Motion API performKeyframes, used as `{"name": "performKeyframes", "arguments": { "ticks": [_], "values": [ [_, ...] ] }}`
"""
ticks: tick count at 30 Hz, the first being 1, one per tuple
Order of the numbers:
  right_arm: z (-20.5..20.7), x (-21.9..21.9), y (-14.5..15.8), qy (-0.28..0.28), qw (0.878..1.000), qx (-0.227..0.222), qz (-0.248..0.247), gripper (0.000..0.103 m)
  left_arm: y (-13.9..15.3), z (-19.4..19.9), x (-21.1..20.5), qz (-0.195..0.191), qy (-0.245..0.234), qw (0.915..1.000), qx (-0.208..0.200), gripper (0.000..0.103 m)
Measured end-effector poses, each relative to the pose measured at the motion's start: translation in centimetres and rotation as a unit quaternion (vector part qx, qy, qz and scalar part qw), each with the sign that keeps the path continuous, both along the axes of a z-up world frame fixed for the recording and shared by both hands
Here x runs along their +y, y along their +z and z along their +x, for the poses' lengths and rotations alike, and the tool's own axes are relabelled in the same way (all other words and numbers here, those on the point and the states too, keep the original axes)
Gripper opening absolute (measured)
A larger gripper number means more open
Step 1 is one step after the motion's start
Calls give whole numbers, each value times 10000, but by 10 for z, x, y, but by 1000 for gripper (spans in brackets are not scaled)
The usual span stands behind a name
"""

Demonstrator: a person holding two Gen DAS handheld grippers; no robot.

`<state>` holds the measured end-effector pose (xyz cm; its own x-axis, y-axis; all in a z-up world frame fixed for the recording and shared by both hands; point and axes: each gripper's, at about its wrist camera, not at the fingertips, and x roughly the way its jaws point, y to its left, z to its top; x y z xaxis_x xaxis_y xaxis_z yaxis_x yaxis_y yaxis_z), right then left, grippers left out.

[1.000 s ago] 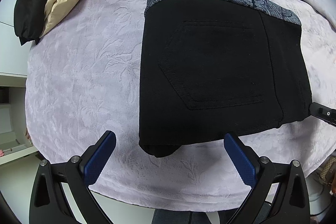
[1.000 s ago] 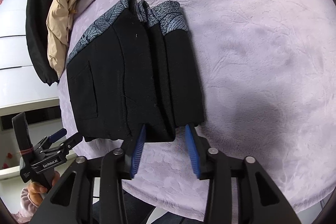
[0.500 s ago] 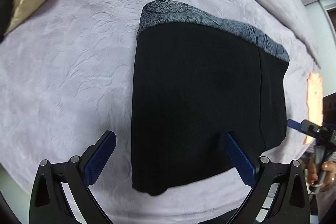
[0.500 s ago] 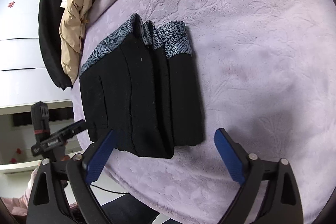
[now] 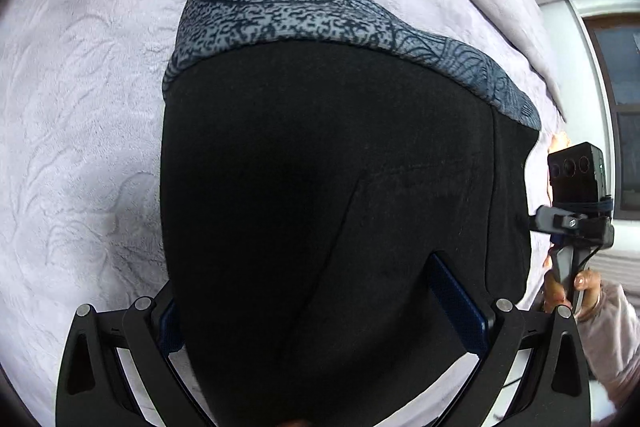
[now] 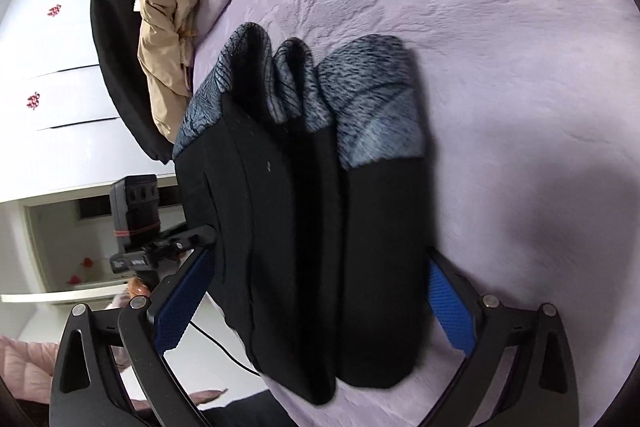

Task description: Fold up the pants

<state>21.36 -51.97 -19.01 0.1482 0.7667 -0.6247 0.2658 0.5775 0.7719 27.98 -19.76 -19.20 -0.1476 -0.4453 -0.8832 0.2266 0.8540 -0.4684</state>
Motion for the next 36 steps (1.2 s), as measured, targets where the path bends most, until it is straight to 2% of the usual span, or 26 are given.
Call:
{"name": "performKeyframes", "arguments": {
  "ticks": [2,3,4,5,7,10,13,16,18,20,22,23,24,25,27,28,31,33,35,36],
  "values": [
    [4,10,-1,87,9995,199,-246,94,3,-1,-2,114,113,9999,46,102],
    [5,14,3,171,9989,214,-378,86,6,-4,-2,161,134,9998,-30,98],
    [4,15,8,209,9988,203,-399,80,13,-7,-5,164,110,9997,-140,90],
    [2,14,13,194,9990,186,-353,77,22,-12,-8,162,64,9995,-274,82],
    [-3,11,25,143,9997,104,-181,64,40,-20,-13,161,-48,9985,-520,72],
    [-12,11,47,62,9999,-59,85,57,61,-30,-12,100,-134,9975,-685,67],
    [-25,19,69,70,9995,-195,233,57,83,-42,-7,12,-165,9974,-704,67],
    [-45,27,81,-19,9986,-239,476,57,97,-61,5,147,-188,9964,-816,67],
    [-60,35,80,-71,9982,-218,561,57,93,-69,12,307,-151,9957,-857,68],
    [-72,36,72,-70,9987,-126,486,57,74,-76,18,493,-61,9957,-781,72],
    [-79,43,51,-54,9995,155,255,57,45,-74,25,730,-37,9953,-634,78],
    [-81,47,40,-19,9996,298,22,57,29,-74,27,881,3,9948,-508,92],
    [-83,52,28,98,9984,441,-338,61,19,-73,30,994,51,9939,-476,100],
    [-84,54,23,203,9969,470,-600,70,13,-73,33,1054,97,9928,-556,103],
    [-86,54,23,162,9944,510,-911,81,9,-69,19,963,154,9942,-457,103],
    [-87,54,26,122,9939,560,-941,81,12,-69,17,1028,160,9935,-467,103],
    [-92,54,44,113,9875,624,-1443,83,26,-75,17,1521,-5,9852,-797,103],
    [-94,53,62,150,9796,601,-1912,85,40,-80,11,1767,-11,9795,-966,103],
    [-95,53,81,136,9697,525,-2382,89,55,-88,6,1828,96,9770,-1097,103],
    [-95,54,89,140,9644,472,-2597,94,62,-92,1,1864,140,9755,-1163,103]
  ]
}}
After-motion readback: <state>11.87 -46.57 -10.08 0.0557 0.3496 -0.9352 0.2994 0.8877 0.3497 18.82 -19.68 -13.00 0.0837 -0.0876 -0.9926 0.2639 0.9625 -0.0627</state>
